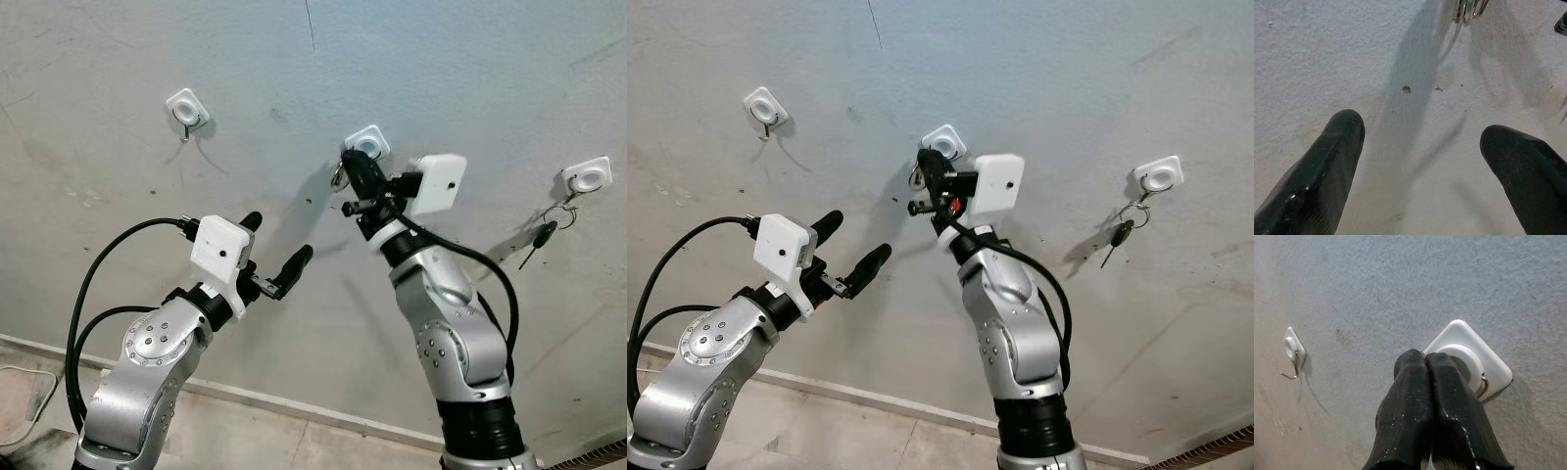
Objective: Hang keys on a hook
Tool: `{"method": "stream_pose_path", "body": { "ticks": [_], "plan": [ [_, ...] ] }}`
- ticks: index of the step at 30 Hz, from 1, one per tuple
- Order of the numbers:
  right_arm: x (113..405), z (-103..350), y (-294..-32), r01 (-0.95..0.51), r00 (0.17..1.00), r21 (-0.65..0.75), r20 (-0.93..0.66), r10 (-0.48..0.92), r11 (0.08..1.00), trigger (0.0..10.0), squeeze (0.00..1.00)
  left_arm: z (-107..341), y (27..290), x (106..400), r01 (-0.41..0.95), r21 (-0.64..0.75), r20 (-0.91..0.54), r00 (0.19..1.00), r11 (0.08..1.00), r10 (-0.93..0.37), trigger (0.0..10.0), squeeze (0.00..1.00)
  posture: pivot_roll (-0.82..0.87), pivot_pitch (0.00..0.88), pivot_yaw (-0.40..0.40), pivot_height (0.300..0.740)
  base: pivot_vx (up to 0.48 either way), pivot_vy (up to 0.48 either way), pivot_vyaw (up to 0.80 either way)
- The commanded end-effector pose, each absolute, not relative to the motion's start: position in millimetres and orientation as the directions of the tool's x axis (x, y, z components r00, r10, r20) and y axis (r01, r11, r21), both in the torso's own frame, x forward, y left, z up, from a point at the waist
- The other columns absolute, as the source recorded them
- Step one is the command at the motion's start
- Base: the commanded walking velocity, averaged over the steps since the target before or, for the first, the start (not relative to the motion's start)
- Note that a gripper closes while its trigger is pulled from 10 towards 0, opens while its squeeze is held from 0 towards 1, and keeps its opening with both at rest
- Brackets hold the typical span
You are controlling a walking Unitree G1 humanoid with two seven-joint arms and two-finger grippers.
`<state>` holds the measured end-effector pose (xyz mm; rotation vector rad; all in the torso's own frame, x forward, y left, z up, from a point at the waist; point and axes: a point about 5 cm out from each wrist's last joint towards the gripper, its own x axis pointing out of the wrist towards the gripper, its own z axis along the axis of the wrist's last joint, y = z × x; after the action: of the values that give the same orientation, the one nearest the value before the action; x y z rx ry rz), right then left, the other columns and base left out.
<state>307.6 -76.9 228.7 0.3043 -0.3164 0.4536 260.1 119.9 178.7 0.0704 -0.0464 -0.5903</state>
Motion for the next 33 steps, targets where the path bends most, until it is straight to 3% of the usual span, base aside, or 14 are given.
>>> {"method": "stream_pose_path", "body": {
  "ticks": [1,22,33],
  "plan": [
    [307.9,250.4,-92.2,-0.43,0.84,0.209,0.449,0.304,0.879,10.0,0.0,181.6,117.2,260.9,0.561,0.084,0.028,0.825,0.824,-0.565,10.0,0.0,0.24,0.015,-0.057,0.74,0.0,0.0,0.0],
    [304.4,245.3,-132.7,-0.323,0.875,0.164,0.428,0.228,0.932,10.0,0.0,195.5,109.0,263.0,0.597,0.08,0.067,0.796,0.798,-0.602,10.0,0.0,0.23,0.014,-0.055,0.74,0.0,0.0,0.0],
    [295.4,231.4,-139.5,-0.306,0.894,0.144,0.383,0.232,0.941,10.0,0.0,195.7,109.1,263.8,0.602,0.079,0.063,0.792,0.795,-0.607,10.0,0.0,0.23,0.01,-0.05,0.74,0.0,0.0,0.0]
  ]
}}
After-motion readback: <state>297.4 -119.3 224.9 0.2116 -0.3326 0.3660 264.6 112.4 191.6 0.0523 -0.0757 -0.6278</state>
